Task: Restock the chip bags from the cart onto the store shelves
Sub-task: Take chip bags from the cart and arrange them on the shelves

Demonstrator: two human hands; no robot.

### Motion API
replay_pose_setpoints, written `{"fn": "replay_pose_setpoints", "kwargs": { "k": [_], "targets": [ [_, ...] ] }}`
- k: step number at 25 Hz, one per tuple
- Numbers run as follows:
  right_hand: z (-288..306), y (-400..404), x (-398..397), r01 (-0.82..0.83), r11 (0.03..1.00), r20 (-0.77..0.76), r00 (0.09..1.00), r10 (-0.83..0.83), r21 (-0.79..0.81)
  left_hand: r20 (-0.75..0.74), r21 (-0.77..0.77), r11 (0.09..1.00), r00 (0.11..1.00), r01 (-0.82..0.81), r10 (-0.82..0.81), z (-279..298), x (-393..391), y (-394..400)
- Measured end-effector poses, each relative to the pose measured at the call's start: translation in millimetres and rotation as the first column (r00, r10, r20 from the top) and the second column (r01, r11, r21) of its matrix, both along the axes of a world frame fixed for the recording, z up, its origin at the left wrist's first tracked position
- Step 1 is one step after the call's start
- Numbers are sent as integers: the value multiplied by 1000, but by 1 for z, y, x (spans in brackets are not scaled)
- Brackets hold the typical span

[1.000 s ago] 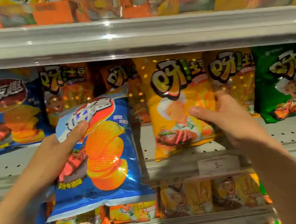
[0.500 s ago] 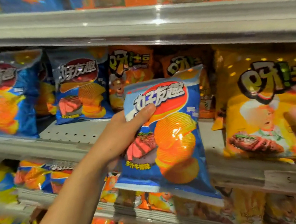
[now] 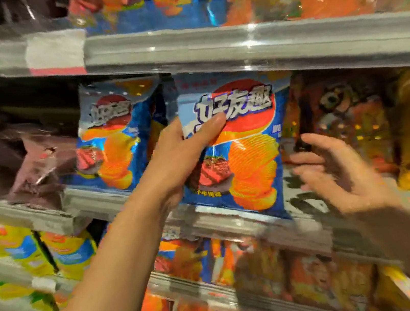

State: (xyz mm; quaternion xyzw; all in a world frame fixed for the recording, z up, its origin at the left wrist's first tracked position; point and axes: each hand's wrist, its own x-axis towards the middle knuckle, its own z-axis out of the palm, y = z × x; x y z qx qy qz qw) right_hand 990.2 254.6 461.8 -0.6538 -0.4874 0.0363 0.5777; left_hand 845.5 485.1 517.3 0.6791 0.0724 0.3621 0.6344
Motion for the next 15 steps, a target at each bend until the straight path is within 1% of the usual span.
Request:
{"fn": "replay_pose_setpoints", "kwargs": {
  "k": [1,2,3,4,6,7,8,9,10,11,12,13,14,15],
  "targets": [
    [21,34,-29,11,999,-88,996,-14,-33,-4,12,1000,1000,-23,23,4,-4,16],
    [24,59,-36,-63,991,-145,988,46,-116,-11,16,998,998,-63,63,9,-9,31],
    [21,84,-41,-120,981,-176,980,92,-152,-34,27,993,992,-118,119,12,-10,45],
    [19,105,-48,-156,979,-207,970,128,-128,-72,40,986,984,-159,162,14,-10,56],
    [13,129,-53,-86,983,-164,985,60,-159,-125,93,979,974,-179,190,11,-11,66],
    [10,136,-58,-9,984,-112,994,-11,-180,-133,160,971,970,-179,201,4,-14,67],
    [11,139,-63,38,979,-89,994,-57,-203,-96,272,939,965,-209,243,-8,-19,62],
    [12,138,-62,65,972,-87,992,-87,-227,-10,419,866,952,-273,305,-22,-26,55],
    [13,137,-62,94,974,-113,986,-119,-206,105,565,742,923,-362,370,-37,-34,48],
    [17,134,-64,119,979,-127,982,-141,-165,233,667,589,878,-457,418,-50,-42,40],
    [23,134,-66,169,982,-116,977,-178,-87,333,723,454,838,-521,432,-59,-47,36],
    [31,136,-69,248,969,-62,967,-248,-4,375,760,368,824,-536,425,-68,-49,35],
    [39,139,-71,320,945,38,946,-323,60,367,791,326,828,-517,424,-75,-49,33],
    [48,145,-74,368,925,162,911,-378,90,320,827,305,842,-472,435,-81,-47,32]
  ]
}}
